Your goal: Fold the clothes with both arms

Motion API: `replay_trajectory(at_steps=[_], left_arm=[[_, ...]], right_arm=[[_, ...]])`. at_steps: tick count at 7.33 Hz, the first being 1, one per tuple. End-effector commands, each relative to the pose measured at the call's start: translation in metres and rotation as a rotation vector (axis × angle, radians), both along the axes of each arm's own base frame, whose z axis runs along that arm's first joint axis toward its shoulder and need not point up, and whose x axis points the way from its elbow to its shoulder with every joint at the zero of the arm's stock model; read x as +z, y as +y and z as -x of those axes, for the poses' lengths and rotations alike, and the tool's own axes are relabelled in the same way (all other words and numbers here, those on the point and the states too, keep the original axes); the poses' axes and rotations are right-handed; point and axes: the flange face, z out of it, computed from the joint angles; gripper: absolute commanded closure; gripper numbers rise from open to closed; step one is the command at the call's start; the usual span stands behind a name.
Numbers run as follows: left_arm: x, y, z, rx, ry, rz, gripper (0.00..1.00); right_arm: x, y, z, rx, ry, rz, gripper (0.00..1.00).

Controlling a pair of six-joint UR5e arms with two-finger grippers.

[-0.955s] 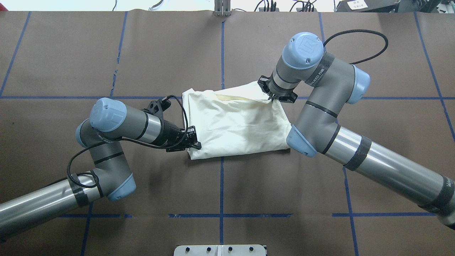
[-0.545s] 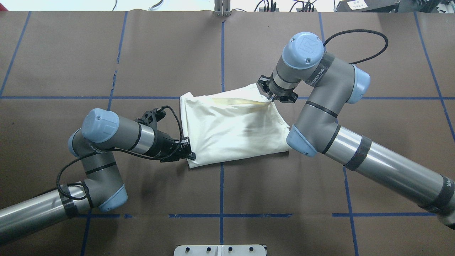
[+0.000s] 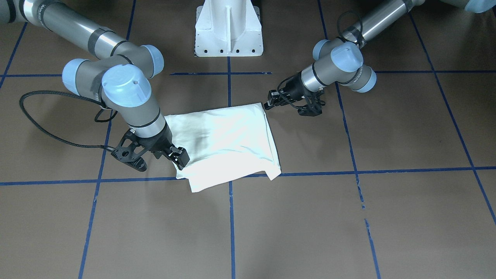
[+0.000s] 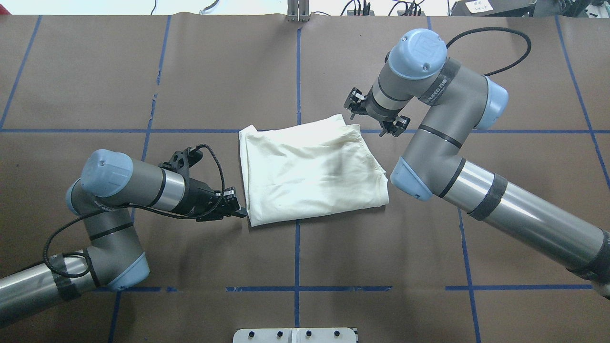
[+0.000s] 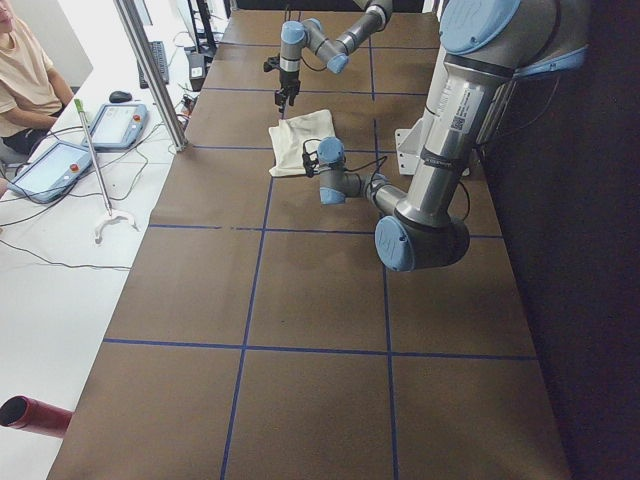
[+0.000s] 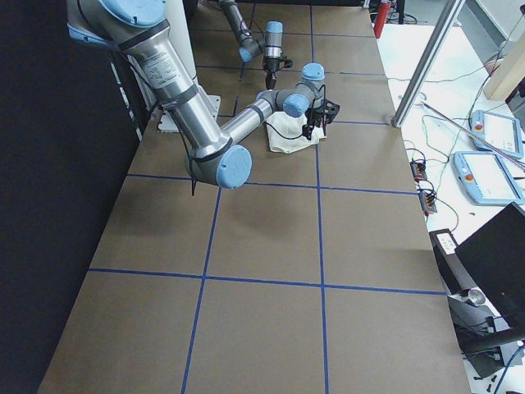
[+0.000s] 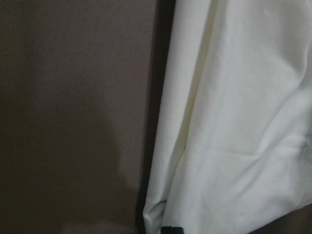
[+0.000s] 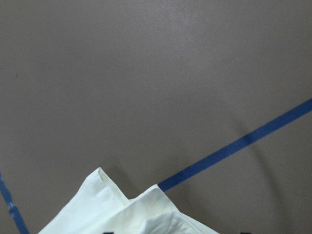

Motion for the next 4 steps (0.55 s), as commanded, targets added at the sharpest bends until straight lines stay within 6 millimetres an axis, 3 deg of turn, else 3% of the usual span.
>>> replay_trajectory(at_steps=[1, 2, 4], left_arm=[[0.017, 0.006, 0.044, -0.028, -0.011, 0.005, 1.0], [0.031, 0.01, 0.074, -0.049, -0.024, 0.01, 1.0], [0.072, 0.001, 0.169, -0.121, -0.097, -0.152, 1.0]], right_arm=[[-0.005, 0.006, -0.044, -0.015, -0.054, -0.006, 0.0], [0.012, 0.015, -0.074, -0.028, -0.068, -0.002, 0.0], [0.059, 0.019, -0.143, -0.077, -0.017, -0.101, 0.0]])
